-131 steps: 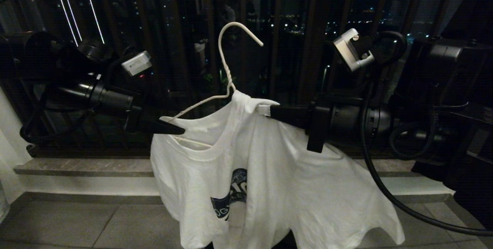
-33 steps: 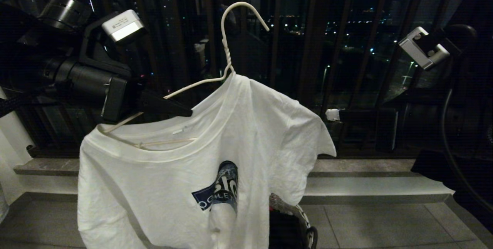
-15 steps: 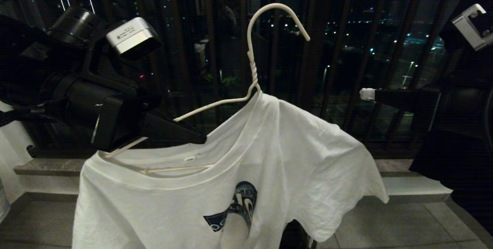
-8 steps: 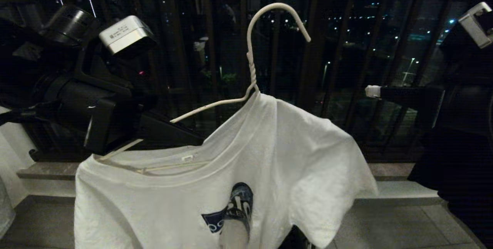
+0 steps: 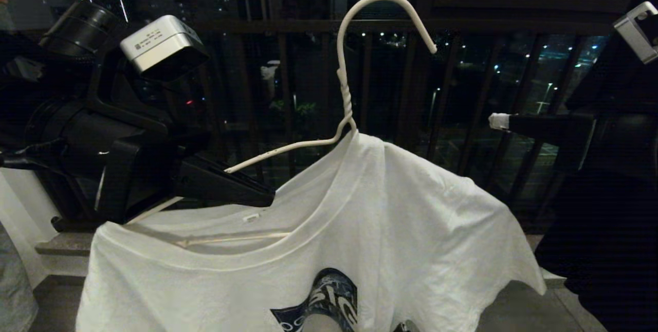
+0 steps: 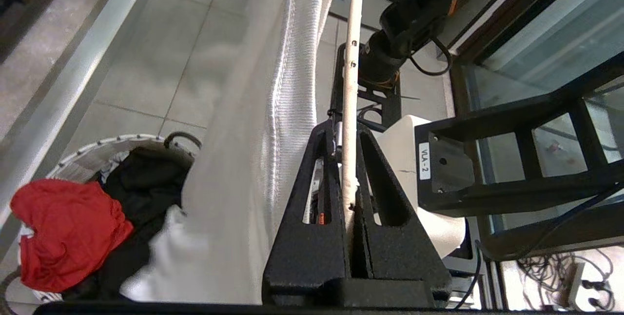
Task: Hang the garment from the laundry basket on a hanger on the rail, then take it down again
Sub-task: Hang the clothes rack on the clothesline
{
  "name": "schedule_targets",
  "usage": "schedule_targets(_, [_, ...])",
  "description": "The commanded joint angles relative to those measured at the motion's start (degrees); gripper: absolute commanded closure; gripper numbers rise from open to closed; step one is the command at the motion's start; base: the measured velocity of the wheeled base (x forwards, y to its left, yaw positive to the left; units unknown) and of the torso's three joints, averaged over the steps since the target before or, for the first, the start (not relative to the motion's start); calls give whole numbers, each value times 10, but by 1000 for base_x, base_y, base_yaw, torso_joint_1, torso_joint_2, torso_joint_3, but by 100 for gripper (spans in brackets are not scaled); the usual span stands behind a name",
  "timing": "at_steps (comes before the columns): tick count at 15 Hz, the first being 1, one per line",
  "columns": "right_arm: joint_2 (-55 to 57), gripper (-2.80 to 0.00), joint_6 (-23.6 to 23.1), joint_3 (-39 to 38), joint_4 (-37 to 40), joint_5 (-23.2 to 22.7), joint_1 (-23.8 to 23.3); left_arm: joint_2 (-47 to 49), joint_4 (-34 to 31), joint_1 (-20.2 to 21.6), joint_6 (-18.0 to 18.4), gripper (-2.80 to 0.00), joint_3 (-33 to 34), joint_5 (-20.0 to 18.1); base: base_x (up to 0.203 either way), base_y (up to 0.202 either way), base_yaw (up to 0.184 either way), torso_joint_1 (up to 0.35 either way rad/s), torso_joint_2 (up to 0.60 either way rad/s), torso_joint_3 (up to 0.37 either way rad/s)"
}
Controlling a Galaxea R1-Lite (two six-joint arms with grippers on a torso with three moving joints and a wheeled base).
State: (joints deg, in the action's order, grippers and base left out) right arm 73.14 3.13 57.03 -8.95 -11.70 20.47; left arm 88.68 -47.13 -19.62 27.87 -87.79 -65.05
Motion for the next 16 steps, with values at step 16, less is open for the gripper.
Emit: schedule_targets(16, [6, 0, -14, -3, 3, -18, -2, -11, -1, -16, 16, 0, 21, -2, 0, 0, 0, 213, -517, -307])
